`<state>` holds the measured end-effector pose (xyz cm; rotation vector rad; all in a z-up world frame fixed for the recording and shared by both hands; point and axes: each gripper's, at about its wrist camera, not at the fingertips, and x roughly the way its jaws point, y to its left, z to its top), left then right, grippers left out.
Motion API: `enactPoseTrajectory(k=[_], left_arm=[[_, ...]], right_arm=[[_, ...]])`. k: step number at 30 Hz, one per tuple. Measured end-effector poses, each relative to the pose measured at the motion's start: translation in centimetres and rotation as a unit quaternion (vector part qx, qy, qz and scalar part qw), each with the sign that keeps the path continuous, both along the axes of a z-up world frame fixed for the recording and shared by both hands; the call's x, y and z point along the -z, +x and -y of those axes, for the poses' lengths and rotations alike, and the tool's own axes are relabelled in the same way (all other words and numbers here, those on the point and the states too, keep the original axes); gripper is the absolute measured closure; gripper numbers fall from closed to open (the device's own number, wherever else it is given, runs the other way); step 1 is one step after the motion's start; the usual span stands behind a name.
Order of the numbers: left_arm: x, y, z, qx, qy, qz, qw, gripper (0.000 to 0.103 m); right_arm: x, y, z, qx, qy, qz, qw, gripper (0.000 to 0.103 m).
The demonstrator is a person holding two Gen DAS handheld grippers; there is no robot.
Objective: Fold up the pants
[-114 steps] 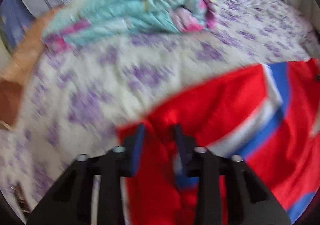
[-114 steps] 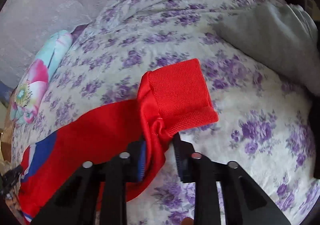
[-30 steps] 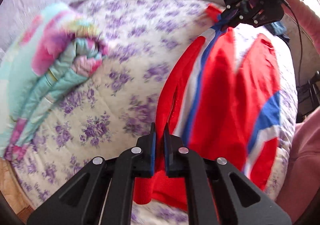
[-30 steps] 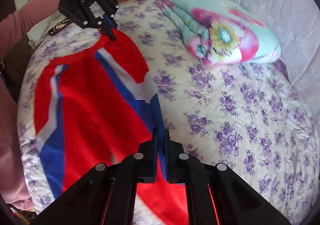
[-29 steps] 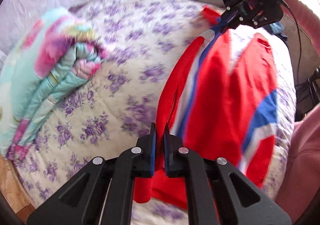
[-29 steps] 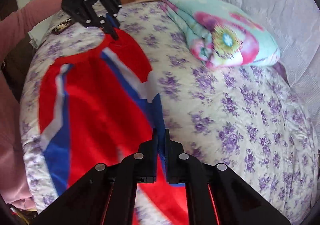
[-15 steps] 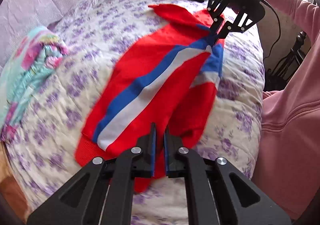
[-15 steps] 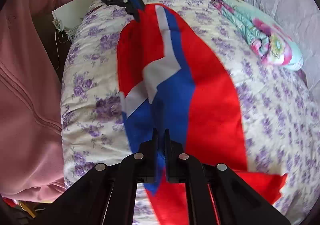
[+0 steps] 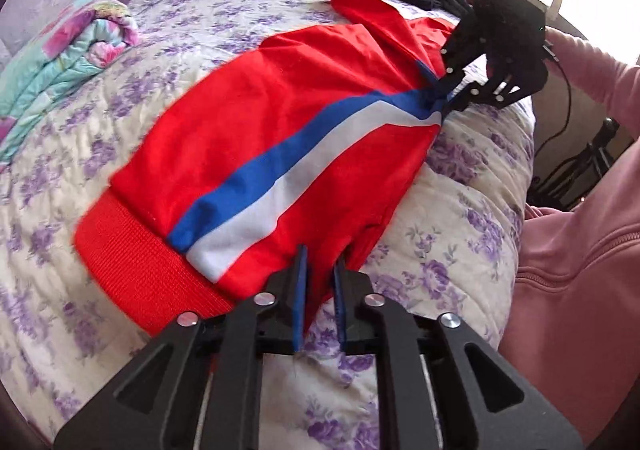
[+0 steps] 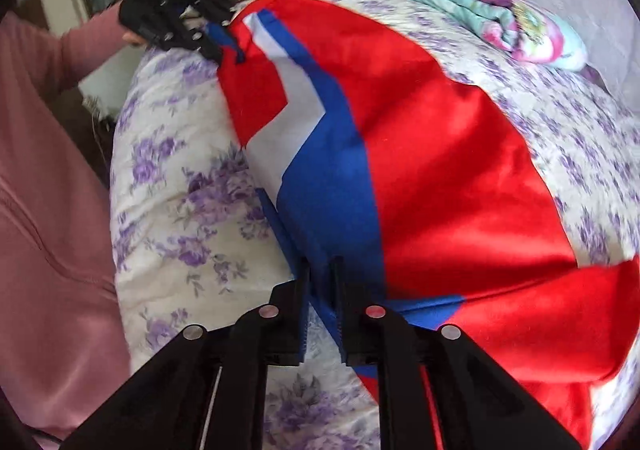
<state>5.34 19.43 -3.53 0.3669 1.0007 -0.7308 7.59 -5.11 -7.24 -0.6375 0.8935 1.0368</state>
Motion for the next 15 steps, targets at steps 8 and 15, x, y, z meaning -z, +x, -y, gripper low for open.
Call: enactPoseTrajectory(k=[8,15], left_arm=[[-8.6,-2.7,2.2,-0.014,-0.074,0.147,0.9863,0.005],[-3.0,3.2,7.6,-0.050,-0.187,0.017,0.9810,0.005]], right_arm=[[-7.4,1.3,6.5,0.184,0.143,0.033,0.972,0.032],[-9.7,10.0,10.8,0.429,0.192,0.000,0.883,0.027]])
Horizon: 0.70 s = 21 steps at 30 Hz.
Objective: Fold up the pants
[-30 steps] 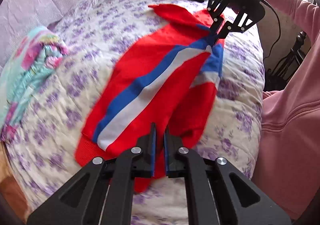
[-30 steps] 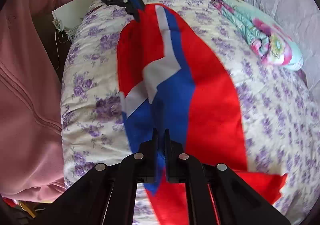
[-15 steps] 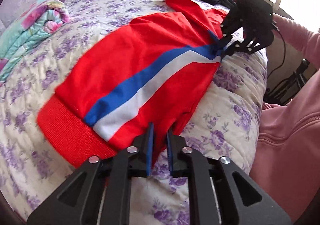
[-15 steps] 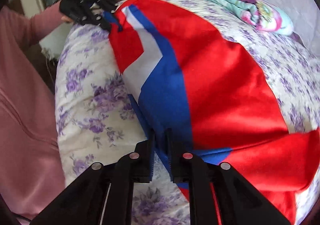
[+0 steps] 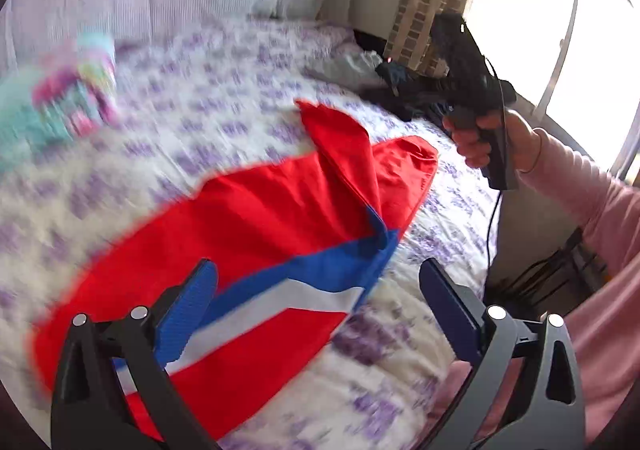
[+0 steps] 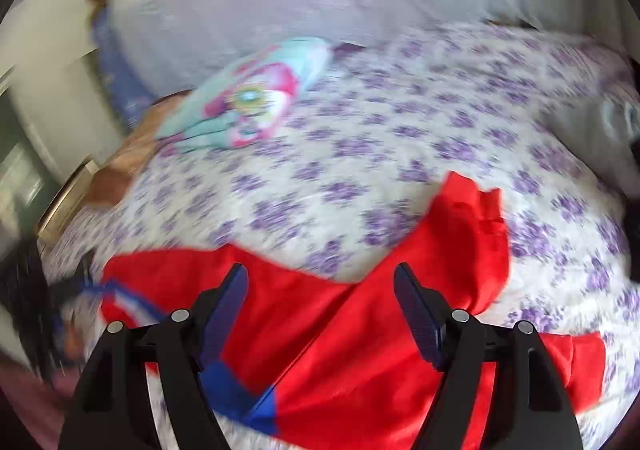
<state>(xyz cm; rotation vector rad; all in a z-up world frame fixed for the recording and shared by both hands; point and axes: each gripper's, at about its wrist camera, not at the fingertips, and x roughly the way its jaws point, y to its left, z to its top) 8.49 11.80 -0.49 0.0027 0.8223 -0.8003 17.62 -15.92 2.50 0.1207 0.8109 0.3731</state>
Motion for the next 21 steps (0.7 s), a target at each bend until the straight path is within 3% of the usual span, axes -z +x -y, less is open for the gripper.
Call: enactPoseTrajectory(k=[3,4,7,10,13,15,17,21], left_arm=[[4.3,1.9,1.0,-0.003,-0.038,-0.079,0.9961,0.005],[5.3,2.1,1.2,-0.016,-0.031,-0.098,0.9946,0.005],[4.6,1.3,0.8,0.000,-0.046,-0.076,0.9961,0.005],[5.2,1.5,0.7,-0.001,-0.040,-0.084,0.9957,0.005],[5.1,1.3,0.6,0.002,-0.034,-0.074,0.9967,0.005],[5.1,1.2,0.6,0.004,-0.027,-0.067,0.9973,0.005],[5.1,1.0,0.6,0.005,-0.022,-0.062,0.9978,0.005],[5.2,1.0,0.5,0.007,-0.020,-0.060,0.9980,0.005]], right_arm=[[2.1,3.9,0.2,0.068,-0.033,-0.062,0.995,0.027],[3.1,5.4,0.3,0.092,-0.046,-0.089,0.991,0.027],[5.3,8.8,-0.3,0.140,-0.097,-0.119,0.978,0.028],[7.3,11.5,-0.2,0.175,-0.162,-0.139,0.961,0.029],[9.5,12.6,0.6,0.189,-0.151,-0.190,0.951,0.029],[10.2,12.3,0.6,0.188,-0.152,-0.192,0.951,0.030],[10.3,11.8,0.6,0.185,-0.157,-0.180,0.953,0.042],[9.5,10.5,2.2,0.185,-0.119,-0.176,0.959,0.092]])
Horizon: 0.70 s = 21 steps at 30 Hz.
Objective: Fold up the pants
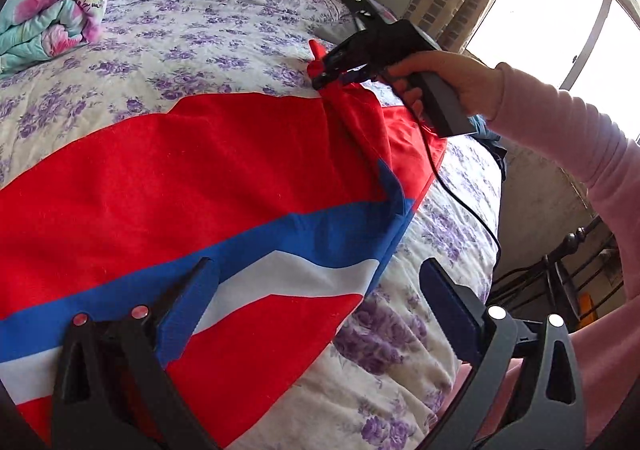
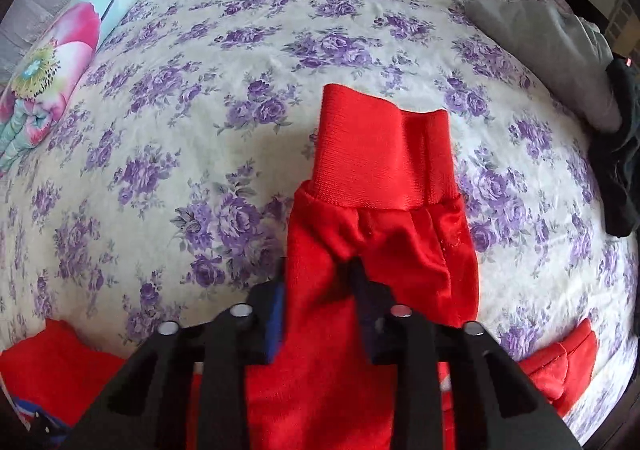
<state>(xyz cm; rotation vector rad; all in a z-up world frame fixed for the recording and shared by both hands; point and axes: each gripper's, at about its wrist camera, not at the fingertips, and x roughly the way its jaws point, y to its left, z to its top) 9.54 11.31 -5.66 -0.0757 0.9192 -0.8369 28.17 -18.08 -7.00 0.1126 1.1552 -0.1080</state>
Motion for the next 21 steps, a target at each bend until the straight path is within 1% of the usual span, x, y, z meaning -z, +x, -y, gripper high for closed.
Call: enactPoseTrajectory(k=[1,3,5,6,7,9,10,12,13,14,15,16,17,19,20,21], left_arm=[[0.0,0.0,0.0,0.000,-0.001,-0.001,1.0000,0.005],[0.1,0.1,-0.1,0.000,-0.003,-0.002,1.0000,0.005],[0.1,0.1,-0.1,0.000,-0.002,-0.001,1.0000,0.005],[0.1,0.0,0.0,-0.001,0.000,0.000,1.0000,0.005],[0.1,0.0,0.1,-0.001,0.002,0.001,1.0000,0.005],[0.1,-0.1,0.2,-0.001,0.006,0.004,1.0000,0.005],[0.1,-0.1,0.3,-0.002,0.009,0.006,0.9999,0.005],[0.1,-0.2,0.5,-0.002,0.015,0.010,0.9998,0.005],[0.1,-0.2,0.5,-0.003,0.019,0.013,0.9997,0.005],[0.1,-0.2,0.6,-0.003,0.022,0.016,0.9996,0.005],[0.1,-0.3,0.7,-0.002,0.025,0.018,0.9995,0.005],[0.2,-0.3,0.7,-0.002,0.028,0.019,0.9994,0.005],[0.2,-0.3,0.8,-0.002,0.030,0.020,0.9993,0.005],[0.2,-0.3,0.9,-0.001,0.032,0.022,0.9993,0.005],[0.2,-0.2,0.9,-0.001,0.032,0.022,0.9993,0.005],[0.2,-0.2,0.9,-0.001,0.032,0.022,0.9993,0.005]], right_arm=[[-0.5,-0.5,0.6,0.001,0.020,0.004,1.000,0.095],[-2.1,-1.9,1.5,-0.003,0.054,0.028,0.998,0.096],[-4.3,-4.0,3.3,-0.002,0.109,0.071,0.991,0.096],[-5.5,-5.2,4.3,0.002,0.142,0.094,0.985,0.096],[-6.7,-6.8,5.8,0.009,0.183,0.122,0.976,0.097],[-8.7,-9.3,8.0,0.014,0.246,0.175,0.953,0.097],[-9.4,-11.6,9.6,0.016,0.282,0.208,0.936,0.097],[-9.5,-14.9,12.0,0.029,0.331,0.250,0.909,0.097],[-8.6,-17.0,13.5,0.042,0.362,0.267,0.892,0.097],[-7.2,-18.6,14.9,0.061,0.388,0.273,0.878,0.097],[-5.5,-19.9,16.2,0.083,0.407,0.269,0.869,0.096],[-3.3,-21.1,17.3,0.104,0.421,0.255,0.864,0.092],[-1.3,-21.8,18.2,0.121,0.426,0.238,0.865,0.092],[2.8,-23.8,19.6,0.161,0.420,0.201,0.870,0.089],[4.0,-24.6,20.1,0.171,0.423,0.197,0.868,0.089],[4.7,-25.3,20.4,0.173,0.433,0.204,0.861,0.083]])
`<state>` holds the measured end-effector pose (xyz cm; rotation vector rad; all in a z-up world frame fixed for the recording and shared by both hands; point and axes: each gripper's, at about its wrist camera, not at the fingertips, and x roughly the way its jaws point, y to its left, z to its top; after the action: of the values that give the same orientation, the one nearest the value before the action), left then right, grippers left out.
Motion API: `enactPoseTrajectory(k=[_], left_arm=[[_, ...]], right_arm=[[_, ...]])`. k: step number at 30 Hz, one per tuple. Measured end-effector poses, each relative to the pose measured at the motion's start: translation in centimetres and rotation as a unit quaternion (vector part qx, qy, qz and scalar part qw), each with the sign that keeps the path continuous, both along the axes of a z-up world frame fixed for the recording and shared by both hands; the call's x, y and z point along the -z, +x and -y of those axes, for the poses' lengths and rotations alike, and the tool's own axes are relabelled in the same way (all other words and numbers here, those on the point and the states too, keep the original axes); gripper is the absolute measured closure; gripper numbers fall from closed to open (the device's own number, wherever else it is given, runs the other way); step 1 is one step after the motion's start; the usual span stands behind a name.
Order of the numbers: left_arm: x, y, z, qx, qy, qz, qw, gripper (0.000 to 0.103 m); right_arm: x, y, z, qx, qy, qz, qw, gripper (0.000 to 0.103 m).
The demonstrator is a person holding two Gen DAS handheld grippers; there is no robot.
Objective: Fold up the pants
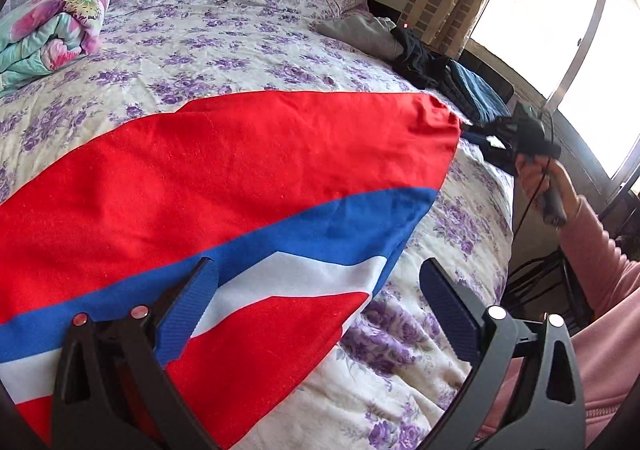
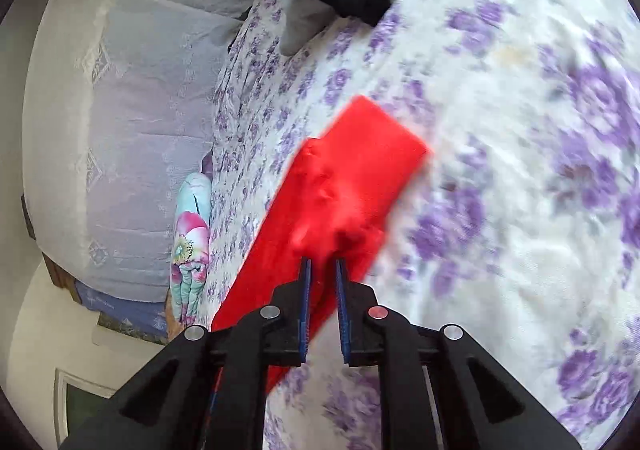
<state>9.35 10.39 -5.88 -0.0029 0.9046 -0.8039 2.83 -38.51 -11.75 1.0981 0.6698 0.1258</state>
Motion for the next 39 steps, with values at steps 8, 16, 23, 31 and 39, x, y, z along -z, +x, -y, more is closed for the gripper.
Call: enactPoseTrajectory(k=[8,16,23,31,39], left_arm=[[0.1,-0.2,0.5,0.000,0.014,0.009,0.9999,0.005],[0.1,-0.5,0.7,-0.001,0.025,0.017,0.9995,0.005],[0.1,-0.7,1.1,-0.001,0.036,0.023,0.9991,0.005],[0.1,-0.7,1.0,-0.002,0.036,0.022,0.9991,0.005],[-0.6,-2.6,-0.9,-0.012,0.046,0.012,0.9988,0.005]], right_arm=[[-1.2,1.6,1.5,0.023,-0.007,0.034,0.999,0.062],[-5.3,3.5,-0.5,0.005,-0.180,0.063,0.982,0.091],[-0.5,3.1,1.7,0.019,-0.158,-0.008,0.987,0.087],[-6.9,0.9,-4.4,-0.037,-0.265,0.060,0.962,0.075],[-3.3,4.9,-10.5,-0.192,-0.308,0.008,0.932,0.057]])
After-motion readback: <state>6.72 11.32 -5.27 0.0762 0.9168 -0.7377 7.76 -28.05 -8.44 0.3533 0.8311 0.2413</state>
